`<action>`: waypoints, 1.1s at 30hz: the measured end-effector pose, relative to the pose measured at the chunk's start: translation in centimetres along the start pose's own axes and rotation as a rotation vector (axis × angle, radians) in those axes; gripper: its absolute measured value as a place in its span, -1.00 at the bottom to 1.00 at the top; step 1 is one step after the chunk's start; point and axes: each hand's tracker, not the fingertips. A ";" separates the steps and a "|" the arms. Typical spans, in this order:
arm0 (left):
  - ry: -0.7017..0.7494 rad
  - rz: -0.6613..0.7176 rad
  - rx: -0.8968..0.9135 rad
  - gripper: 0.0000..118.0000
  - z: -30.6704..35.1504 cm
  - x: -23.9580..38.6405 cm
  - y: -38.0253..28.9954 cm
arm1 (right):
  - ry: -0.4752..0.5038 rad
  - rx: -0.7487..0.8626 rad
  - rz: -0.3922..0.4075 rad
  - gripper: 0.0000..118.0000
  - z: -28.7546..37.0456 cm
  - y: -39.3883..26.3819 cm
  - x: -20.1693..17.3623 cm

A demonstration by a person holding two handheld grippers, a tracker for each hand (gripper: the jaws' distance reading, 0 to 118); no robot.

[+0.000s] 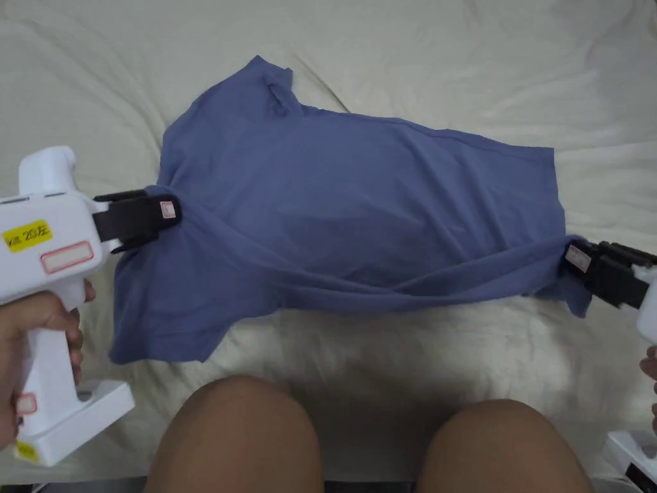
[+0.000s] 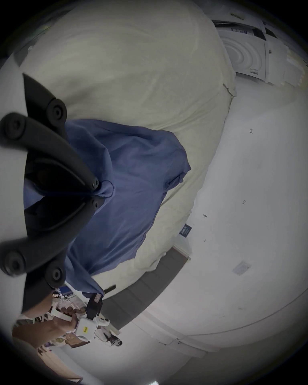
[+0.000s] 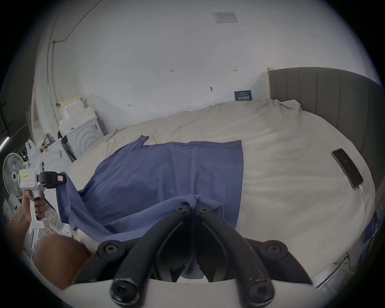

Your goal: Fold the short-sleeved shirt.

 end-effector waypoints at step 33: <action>0.300 -0.437 0.118 1.00 3.9 -0.5 2.7 | -0.085 0.054 0.218 0.81 3.8 0.3 3.3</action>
